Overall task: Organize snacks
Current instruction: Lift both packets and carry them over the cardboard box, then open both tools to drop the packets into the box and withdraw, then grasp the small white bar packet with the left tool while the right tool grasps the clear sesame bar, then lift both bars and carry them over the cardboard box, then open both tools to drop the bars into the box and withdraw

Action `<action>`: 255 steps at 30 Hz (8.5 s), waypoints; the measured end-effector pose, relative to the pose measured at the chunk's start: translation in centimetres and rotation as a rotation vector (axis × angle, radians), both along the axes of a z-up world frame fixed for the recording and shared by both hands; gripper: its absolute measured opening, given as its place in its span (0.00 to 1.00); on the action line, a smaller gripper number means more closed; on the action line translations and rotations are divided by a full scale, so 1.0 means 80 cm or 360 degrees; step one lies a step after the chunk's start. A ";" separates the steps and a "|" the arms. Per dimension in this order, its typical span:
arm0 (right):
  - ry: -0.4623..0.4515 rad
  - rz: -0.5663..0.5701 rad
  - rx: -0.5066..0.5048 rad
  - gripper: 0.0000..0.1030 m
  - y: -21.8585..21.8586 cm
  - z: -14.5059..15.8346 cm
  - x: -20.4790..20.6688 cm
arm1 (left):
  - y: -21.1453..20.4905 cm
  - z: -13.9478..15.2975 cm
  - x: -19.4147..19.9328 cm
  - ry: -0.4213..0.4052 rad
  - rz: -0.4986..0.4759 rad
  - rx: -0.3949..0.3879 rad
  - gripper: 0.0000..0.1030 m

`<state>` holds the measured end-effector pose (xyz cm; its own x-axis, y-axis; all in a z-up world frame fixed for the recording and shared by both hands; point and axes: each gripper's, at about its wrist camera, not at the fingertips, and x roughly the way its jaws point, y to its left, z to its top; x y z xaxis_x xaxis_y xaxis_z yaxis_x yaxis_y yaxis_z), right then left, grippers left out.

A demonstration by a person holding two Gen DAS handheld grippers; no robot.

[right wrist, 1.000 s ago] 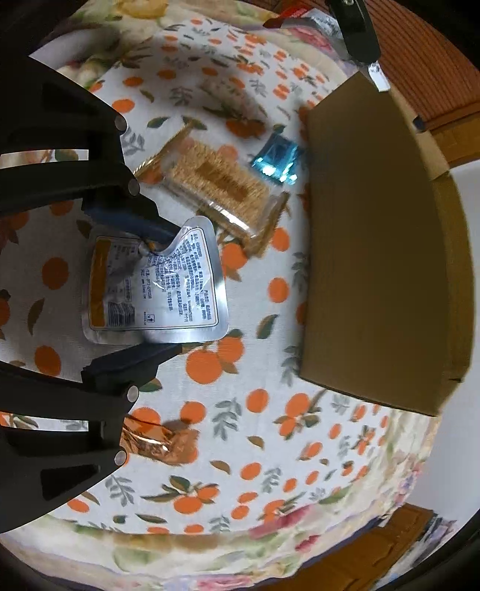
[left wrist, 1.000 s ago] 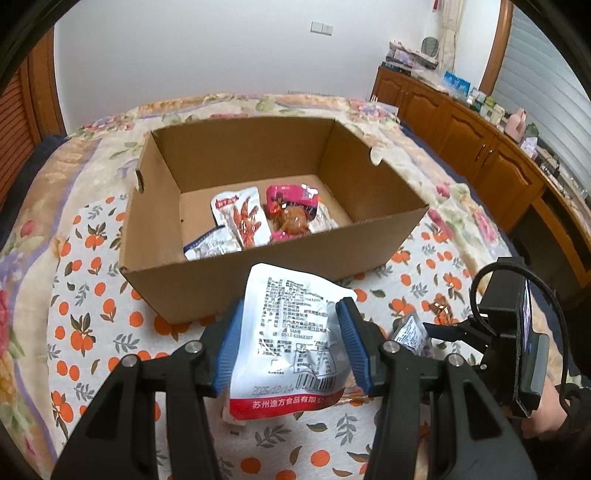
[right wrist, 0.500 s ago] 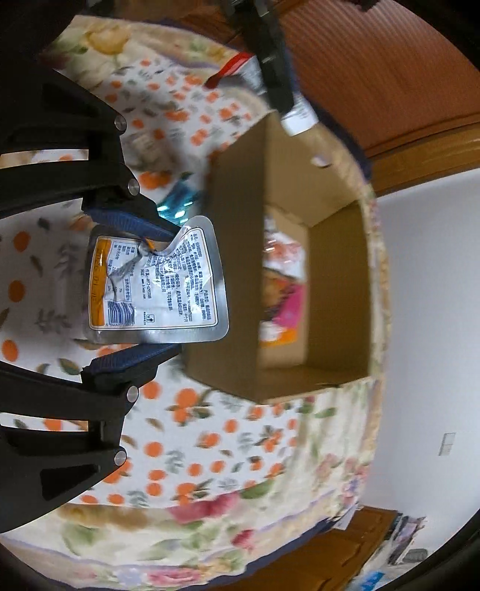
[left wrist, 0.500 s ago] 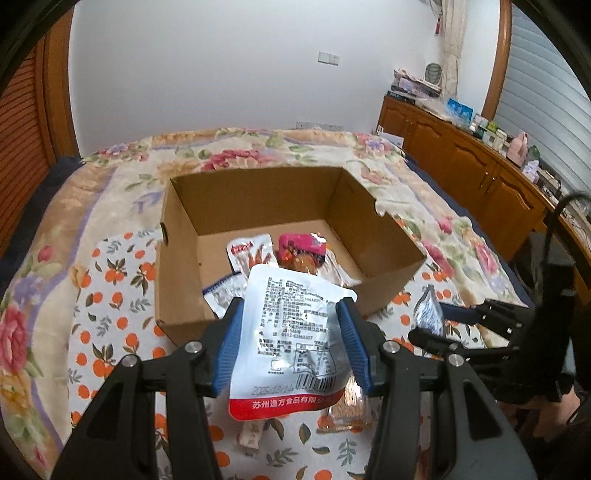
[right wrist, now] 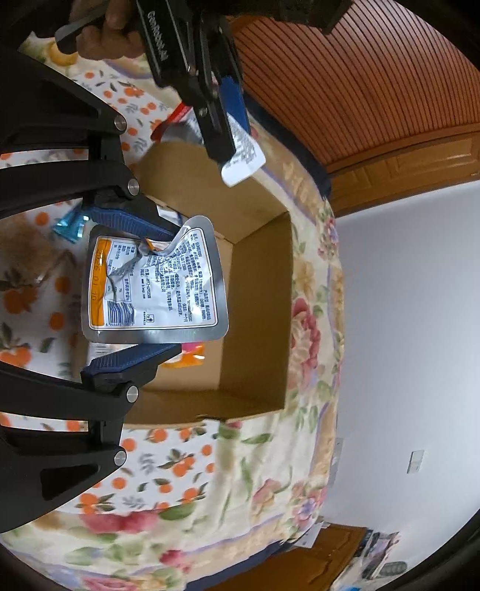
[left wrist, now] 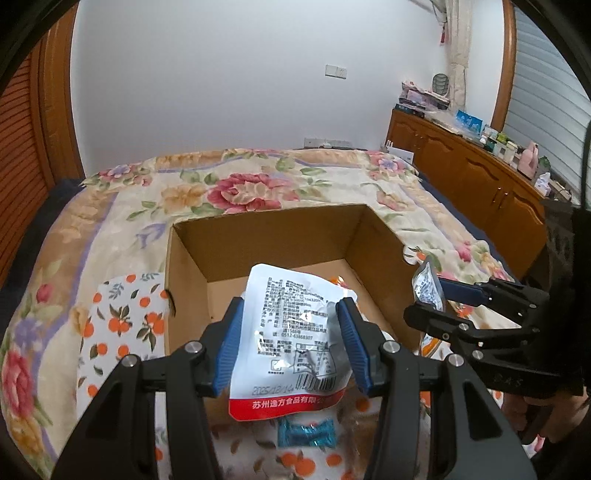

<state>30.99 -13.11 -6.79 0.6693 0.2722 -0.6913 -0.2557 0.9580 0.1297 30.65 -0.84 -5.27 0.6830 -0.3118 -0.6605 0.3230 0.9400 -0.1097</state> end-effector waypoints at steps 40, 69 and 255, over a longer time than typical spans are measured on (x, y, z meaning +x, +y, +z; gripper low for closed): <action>0.0153 -0.0025 -0.0073 0.56 0.010 -0.079 0.054 | 0.000 -0.072 0.045 0.0123 0.0105 0.0093 0.53; 0.0002 -0.0081 -0.0052 1.00 -0.017 0.015 -0.106 | -0.006 -0.028 -0.116 -0.0046 0.0023 0.0247 0.95; -0.0037 0.0105 -0.0106 0.45 0.044 -0.035 0.045 | -0.007 -0.066 0.044 0.0082 0.0035 0.0120 0.19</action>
<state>34.57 -9.60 -9.59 0.6674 0.2705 -0.6938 -0.3210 0.9452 0.0596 34.16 -1.40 -10.58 0.6536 -0.2453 -0.7160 0.2980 0.9530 -0.0544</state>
